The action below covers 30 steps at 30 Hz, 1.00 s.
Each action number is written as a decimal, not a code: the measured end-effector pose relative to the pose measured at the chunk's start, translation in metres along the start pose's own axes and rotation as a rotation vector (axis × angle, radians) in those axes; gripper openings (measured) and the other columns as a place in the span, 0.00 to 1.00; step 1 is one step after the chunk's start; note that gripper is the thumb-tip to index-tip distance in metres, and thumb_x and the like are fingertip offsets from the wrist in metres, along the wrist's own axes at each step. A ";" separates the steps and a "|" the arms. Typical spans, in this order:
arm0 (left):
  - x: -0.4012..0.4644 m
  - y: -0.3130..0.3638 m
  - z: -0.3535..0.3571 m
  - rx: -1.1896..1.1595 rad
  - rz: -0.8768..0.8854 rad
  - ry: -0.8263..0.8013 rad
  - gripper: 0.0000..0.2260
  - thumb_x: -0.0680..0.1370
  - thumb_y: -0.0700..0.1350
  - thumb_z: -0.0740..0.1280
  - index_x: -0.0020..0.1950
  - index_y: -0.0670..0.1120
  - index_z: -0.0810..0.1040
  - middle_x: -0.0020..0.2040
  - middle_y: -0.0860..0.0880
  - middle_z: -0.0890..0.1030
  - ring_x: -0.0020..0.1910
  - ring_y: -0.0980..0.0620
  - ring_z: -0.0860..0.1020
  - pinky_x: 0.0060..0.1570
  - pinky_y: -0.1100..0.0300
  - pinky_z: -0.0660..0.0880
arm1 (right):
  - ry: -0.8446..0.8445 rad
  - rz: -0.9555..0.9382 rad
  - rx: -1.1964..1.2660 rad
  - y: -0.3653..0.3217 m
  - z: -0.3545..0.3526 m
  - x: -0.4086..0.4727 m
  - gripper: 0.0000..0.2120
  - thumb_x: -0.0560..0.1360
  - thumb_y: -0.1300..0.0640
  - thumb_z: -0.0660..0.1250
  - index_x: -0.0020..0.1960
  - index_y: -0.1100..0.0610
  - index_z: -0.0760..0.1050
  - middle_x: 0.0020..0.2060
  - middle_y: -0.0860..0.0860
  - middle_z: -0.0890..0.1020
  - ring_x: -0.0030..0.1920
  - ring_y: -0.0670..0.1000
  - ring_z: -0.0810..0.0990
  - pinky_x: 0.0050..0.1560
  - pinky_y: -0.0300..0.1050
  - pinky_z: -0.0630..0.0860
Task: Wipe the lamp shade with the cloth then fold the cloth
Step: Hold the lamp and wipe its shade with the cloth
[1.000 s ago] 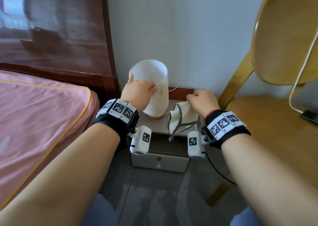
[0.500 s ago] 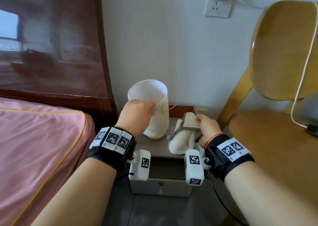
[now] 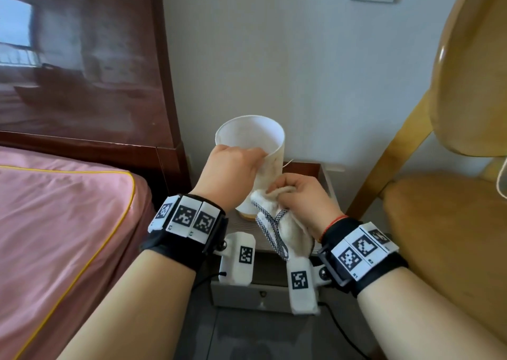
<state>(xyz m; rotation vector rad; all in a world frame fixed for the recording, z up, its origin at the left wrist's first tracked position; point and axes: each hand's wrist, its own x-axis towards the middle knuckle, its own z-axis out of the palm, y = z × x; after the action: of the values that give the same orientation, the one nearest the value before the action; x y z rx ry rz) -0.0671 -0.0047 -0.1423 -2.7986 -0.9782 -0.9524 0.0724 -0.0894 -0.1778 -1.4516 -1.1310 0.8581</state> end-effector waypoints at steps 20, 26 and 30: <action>0.000 0.007 -0.001 0.078 -0.011 -0.055 0.12 0.78 0.38 0.60 0.57 0.47 0.78 0.37 0.48 0.83 0.38 0.42 0.79 0.52 0.54 0.68 | 0.289 0.018 -0.055 0.003 -0.009 0.006 0.09 0.72 0.66 0.65 0.43 0.54 0.81 0.42 0.53 0.84 0.45 0.52 0.83 0.45 0.45 0.80; 0.000 0.008 0.001 0.079 -0.014 -0.056 0.13 0.78 0.38 0.59 0.58 0.48 0.78 0.40 0.48 0.84 0.41 0.42 0.80 0.54 0.54 0.69 | 0.438 -0.146 0.013 -0.007 -0.011 0.006 0.09 0.71 0.63 0.66 0.46 0.50 0.77 0.42 0.47 0.83 0.44 0.47 0.82 0.47 0.49 0.80; 0.001 0.011 0.002 0.099 -0.025 -0.048 0.12 0.78 0.39 0.60 0.58 0.48 0.78 0.42 0.48 0.84 0.42 0.43 0.80 0.54 0.54 0.68 | 0.262 -0.181 -0.175 -0.003 0.004 0.007 0.15 0.69 0.69 0.61 0.50 0.53 0.76 0.50 0.52 0.80 0.50 0.49 0.79 0.48 0.43 0.77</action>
<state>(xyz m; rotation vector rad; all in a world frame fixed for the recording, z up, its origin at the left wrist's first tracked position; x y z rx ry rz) -0.0595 -0.0122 -0.1417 -2.7461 -1.0383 -0.8187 0.0698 -0.0812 -0.1754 -1.5260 -1.1378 0.4375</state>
